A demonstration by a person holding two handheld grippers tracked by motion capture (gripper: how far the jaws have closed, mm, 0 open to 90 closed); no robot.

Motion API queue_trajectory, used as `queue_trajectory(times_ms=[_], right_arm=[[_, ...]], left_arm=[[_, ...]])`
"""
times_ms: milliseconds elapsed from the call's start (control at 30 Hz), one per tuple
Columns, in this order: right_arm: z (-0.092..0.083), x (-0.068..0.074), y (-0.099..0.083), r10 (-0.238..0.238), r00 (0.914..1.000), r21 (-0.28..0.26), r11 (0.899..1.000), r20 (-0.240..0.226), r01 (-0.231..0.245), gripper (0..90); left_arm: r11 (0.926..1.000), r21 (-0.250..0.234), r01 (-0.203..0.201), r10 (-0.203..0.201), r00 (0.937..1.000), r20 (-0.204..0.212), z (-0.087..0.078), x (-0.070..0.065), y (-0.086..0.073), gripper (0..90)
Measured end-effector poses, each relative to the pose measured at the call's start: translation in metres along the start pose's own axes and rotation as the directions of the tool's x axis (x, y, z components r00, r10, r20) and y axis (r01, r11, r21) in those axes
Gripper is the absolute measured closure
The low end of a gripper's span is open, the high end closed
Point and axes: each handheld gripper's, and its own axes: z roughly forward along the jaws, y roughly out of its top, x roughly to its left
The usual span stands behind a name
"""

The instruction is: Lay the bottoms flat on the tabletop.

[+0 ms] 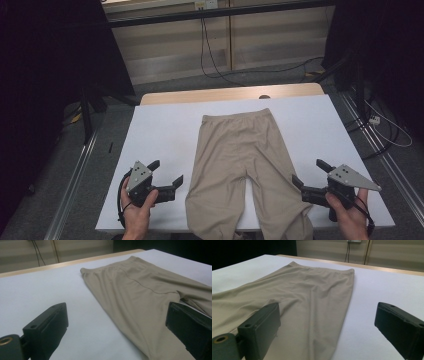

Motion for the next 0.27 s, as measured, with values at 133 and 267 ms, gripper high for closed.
queue_trajectory(times_ms=[133, 267], right_arm=[[0.0007, -0.0004, -0.0001, 0.003, 1.0, -0.001, 1.0, -0.008, -0.003, 6.5], [0.0018, -0.0008, -0.0002, 0.006, 1.0, 0.004, 1.0, -0.006, -0.006, 6.6]], left_arm=[[1.0, 0.005, -0.004, 0.004, 1.0, 0.005, 0.001, -0.0004, 0.0004, 4.5], [0.9999, 0.016, -0.003, 0.003, 0.9999, 0.012, 0.0029, -0.0006, 0.0001, 4.5]])
